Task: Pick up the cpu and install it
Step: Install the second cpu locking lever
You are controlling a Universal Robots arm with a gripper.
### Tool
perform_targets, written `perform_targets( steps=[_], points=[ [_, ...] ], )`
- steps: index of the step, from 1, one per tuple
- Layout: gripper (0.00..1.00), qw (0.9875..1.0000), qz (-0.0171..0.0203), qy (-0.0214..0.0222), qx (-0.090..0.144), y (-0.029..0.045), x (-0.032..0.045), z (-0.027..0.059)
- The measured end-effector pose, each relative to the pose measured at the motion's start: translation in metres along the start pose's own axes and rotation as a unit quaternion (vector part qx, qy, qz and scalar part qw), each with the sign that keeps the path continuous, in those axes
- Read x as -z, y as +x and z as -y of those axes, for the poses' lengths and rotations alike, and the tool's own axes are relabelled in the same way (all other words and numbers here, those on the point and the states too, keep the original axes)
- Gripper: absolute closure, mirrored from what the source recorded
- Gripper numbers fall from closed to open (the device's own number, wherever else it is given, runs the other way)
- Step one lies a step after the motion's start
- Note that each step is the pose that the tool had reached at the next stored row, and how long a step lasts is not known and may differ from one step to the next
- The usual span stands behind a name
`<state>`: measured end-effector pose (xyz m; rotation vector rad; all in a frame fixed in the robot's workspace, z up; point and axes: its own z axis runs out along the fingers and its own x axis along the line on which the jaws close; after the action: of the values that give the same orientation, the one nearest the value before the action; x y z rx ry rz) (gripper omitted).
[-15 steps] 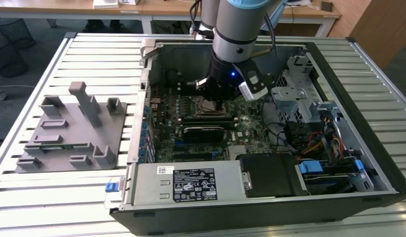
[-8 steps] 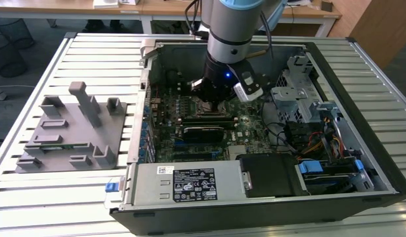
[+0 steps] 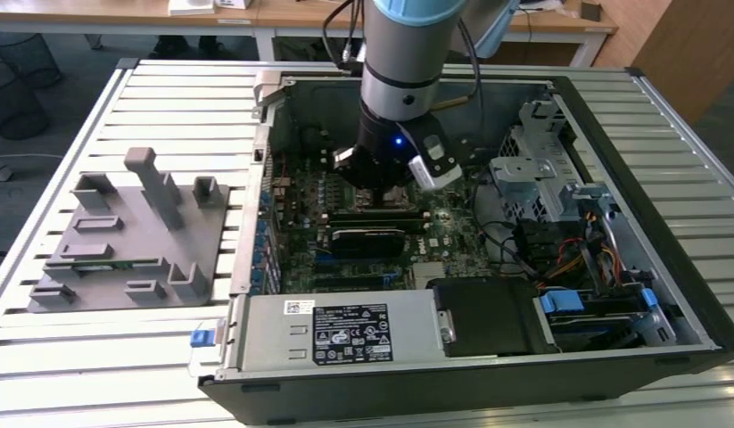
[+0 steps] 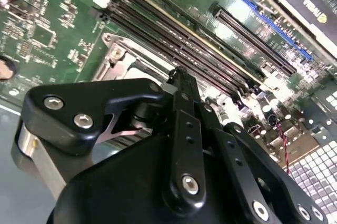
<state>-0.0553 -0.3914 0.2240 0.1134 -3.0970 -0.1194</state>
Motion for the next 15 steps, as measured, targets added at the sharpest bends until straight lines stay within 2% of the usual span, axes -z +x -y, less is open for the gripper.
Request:
perform_targets(
  steps=[5,6,10,12,15],
  points=[
    [0.89,1.0000,0.0002,-0.0033,0.000,0.0003,-0.0065,0.0006],
    [0.89,1.0000,0.0002,-0.0048,0.000,0.0011,-0.0071,0.0011],
    [0.89,0.9999,0.0012,-0.0164,0.001,0.0040,-0.0078,0.0038],
    [0.89,0.9998,0.0015,-0.0204,0.001,0.0060,-0.0081,0.0048],
    [0.89,0.9997,0.0016,-0.0223,0.001,0.0094,-0.0087,0.0070]
  ],
)
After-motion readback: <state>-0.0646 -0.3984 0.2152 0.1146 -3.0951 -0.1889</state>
